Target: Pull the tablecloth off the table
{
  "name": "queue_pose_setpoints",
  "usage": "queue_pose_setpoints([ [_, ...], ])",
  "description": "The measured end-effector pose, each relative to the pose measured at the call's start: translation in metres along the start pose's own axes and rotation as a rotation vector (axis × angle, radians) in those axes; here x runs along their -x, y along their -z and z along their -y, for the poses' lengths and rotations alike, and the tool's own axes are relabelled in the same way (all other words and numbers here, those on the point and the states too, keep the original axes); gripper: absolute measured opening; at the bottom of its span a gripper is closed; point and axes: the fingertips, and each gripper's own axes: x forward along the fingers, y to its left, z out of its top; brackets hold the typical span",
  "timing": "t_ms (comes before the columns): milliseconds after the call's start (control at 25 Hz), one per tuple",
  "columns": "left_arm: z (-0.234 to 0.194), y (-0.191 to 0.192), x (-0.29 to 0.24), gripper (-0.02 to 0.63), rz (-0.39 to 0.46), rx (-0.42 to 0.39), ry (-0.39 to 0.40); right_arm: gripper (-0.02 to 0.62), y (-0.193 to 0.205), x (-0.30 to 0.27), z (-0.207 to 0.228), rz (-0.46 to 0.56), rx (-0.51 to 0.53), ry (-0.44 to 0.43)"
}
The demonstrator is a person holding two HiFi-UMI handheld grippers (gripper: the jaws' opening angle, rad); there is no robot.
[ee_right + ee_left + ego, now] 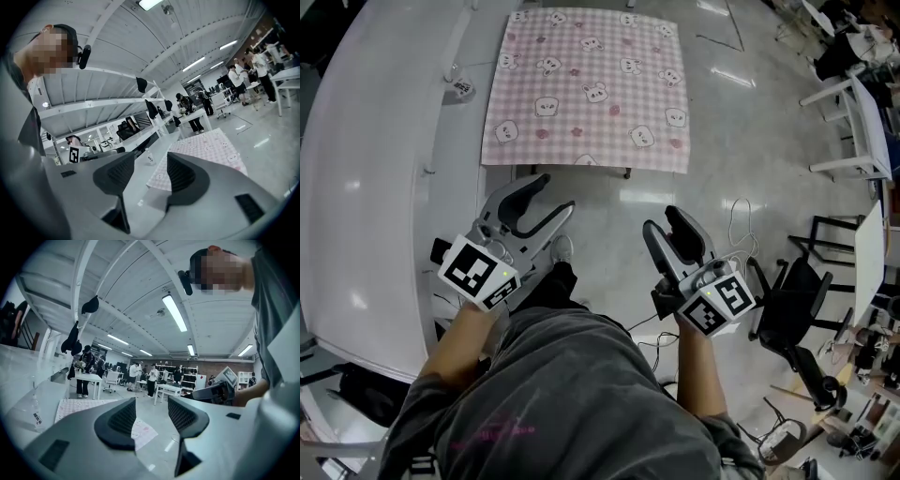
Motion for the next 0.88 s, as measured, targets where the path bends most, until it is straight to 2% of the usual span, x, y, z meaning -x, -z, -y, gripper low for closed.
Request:
queue_pose_setpoints([
  [360,-0.053,-0.01,-0.018,0.209,-0.01,0.02,0.018,0.202,-0.019,-0.051,0.012,-0.012,-0.005,0.025],
  [600,-0.067,-0.021,-0.019,0.209,-0.018,0.021,0.019,0.202,-0.032,-0.066,0.012,-0.002,-0.016,0.031],
  [880,-0.078,-0.014,-0.03,0.209,-0.038,0.035,0.019,0.202,-0.031,-0.081,0.019,-0.013,-0.03,0.032],
])
